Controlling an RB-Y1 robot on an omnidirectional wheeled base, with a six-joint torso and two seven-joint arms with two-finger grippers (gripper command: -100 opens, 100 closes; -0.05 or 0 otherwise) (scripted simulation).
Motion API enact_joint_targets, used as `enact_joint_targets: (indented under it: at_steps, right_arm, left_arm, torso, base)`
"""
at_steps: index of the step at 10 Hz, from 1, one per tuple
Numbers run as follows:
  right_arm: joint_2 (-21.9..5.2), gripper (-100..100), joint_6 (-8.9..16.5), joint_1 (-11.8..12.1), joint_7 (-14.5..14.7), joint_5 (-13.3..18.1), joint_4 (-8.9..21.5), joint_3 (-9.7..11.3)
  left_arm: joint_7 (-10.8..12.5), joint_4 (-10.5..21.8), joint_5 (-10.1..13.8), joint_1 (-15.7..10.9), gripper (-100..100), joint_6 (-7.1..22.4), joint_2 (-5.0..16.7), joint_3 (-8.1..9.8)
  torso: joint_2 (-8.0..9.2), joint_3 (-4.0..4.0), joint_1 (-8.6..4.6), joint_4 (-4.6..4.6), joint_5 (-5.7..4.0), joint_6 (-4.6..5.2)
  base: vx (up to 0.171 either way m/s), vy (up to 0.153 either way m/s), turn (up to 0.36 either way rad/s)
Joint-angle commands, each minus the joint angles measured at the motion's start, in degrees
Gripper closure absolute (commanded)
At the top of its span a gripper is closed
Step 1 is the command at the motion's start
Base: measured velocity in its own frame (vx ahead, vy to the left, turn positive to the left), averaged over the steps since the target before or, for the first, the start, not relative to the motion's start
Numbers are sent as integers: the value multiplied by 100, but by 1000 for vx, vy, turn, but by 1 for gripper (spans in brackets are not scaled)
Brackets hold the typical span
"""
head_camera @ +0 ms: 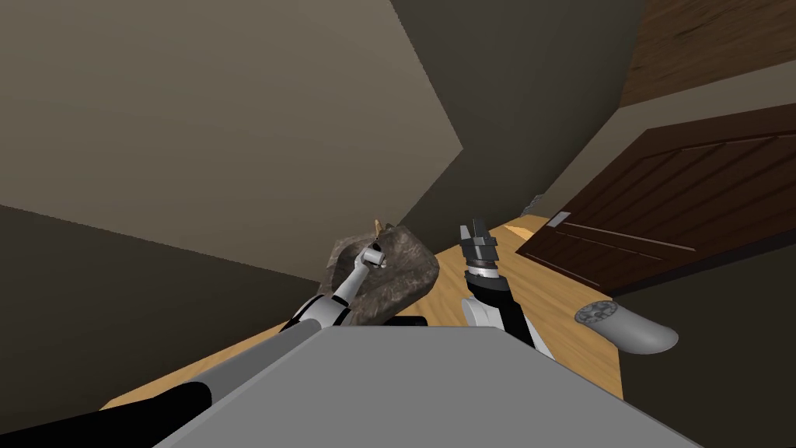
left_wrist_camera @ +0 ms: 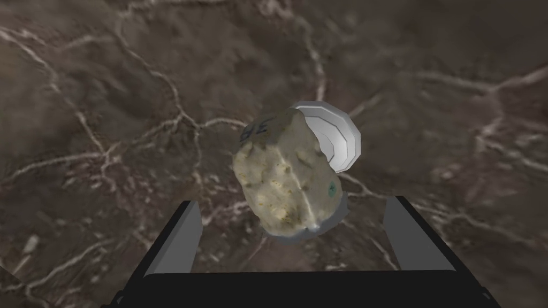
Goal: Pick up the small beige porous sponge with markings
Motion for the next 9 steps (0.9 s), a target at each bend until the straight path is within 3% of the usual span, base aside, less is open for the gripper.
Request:
enact_joint_targets:
  at_steps: [1, 5, 6, 9]
  right_arm:
    - [0, 0, 0, 0, 0, 0, 0, 0]
    - [0, 0, 0, 0, 0, 0, 0, 0]
    - [0, 0, 0, 0, 0, 0, 0, 0]
    - [0, 0, 0, 0, 0, 0, 0, 0]
  left_arm:
    - [-62, 167, 57, -39, -100, -145, 49, 60]
    - [-125, 450, 128, -132, -100, -328, 100, 134]
    - [-133, 469, 133, -139, 100, -349, 102, 138]
    - [-127, 468, 134, -136, 100, -345, 102, 140]
  torso:
    - [0, 0, 0, 0, 0, 0]
    - [-1, -1, 6, 0, 1, -1]
    - [-2, -1, 10, 0, 2, -1]
    - [-4, -2, 12, 0, 2, 2]
  base:
    - [-8, -38, -29]
    - [-6, -20, -20]
    - [0, 0, 0]
    - [0, 0, 0]
